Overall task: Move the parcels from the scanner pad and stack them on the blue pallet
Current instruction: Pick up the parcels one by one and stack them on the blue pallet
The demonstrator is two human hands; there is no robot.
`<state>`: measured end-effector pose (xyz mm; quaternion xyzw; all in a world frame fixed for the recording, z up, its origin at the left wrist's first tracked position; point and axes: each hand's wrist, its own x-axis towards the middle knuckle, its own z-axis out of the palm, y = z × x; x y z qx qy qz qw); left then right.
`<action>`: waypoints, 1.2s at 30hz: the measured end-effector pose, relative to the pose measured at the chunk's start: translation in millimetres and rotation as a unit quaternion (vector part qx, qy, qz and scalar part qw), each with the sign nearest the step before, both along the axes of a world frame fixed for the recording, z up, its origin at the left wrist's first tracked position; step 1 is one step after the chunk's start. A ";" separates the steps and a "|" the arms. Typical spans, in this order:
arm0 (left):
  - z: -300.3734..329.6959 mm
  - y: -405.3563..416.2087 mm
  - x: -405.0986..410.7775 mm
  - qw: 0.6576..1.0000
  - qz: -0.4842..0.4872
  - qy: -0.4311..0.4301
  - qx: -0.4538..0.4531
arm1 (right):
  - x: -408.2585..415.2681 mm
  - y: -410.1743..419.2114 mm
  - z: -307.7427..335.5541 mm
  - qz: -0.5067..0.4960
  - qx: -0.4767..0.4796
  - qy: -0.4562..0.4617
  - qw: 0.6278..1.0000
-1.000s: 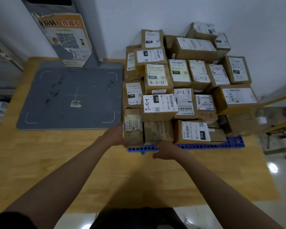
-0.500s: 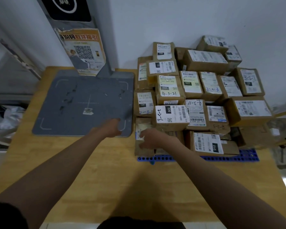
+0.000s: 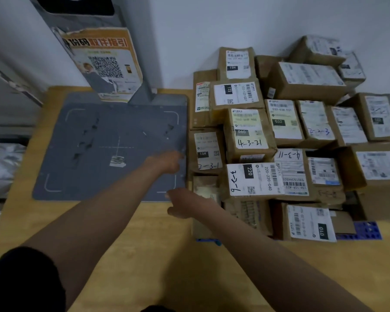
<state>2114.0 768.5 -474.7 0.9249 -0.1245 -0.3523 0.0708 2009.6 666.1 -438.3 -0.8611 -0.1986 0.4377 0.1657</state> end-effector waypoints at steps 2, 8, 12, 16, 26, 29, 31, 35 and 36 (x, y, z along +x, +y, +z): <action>-7.3 -8.8 5.0 1.000 -0.015 -0.001 -0.004 | 5.2 0.3 -7.3 0.015 -0.012 0.018 1.000; -15.9 -19.6 9.9 0.999 -0.012 -0.035 -0.030 | 11.6 -3.8 -20.7 0.011 -0.023 0.015 1.000; -19.3 -21.5 12.7 0.999 -0.011 -0.035 -0.024 | 16.6 -0.9 -26.5 -0.001 -0.007 0.010 1.000; -15.8 -11.6 38.8 1.000 -0.004 -0.015 -0.016 | 41.8 6.0 -27.1 -0.018 0.009 -0.038 0.999; -19.4 -20.8 113.5 0.998 0.025 -0.045 -0.045 | 112.5 17.8 -36.7 -0.007 -0.041 -0.073 0.996; -27.0 -34.3 113.0 0.998 0.018 -0.055 -0.034 | 117.0 15.4 -45.0 0.006 -0.061 -0.061 0.996; -30.7 -38.2 111.1 0.997 0.012 -0.074 -0.023 | 118.8 14.1 -46.8 -0.003 -0.058 -0.062 0.996; -31.1 -39.7 109.5 0.996 -0.005 -0.089 -0.005 | 119.8 12.0 -45.9 -0.009 -0.048 -0.071 0.996; -30.4 -40.3 109.6 0.996 -0.005 -0.085 0.001 | 119.7 11.7 -45.8 -0.008 -0.047 -0.069 0.996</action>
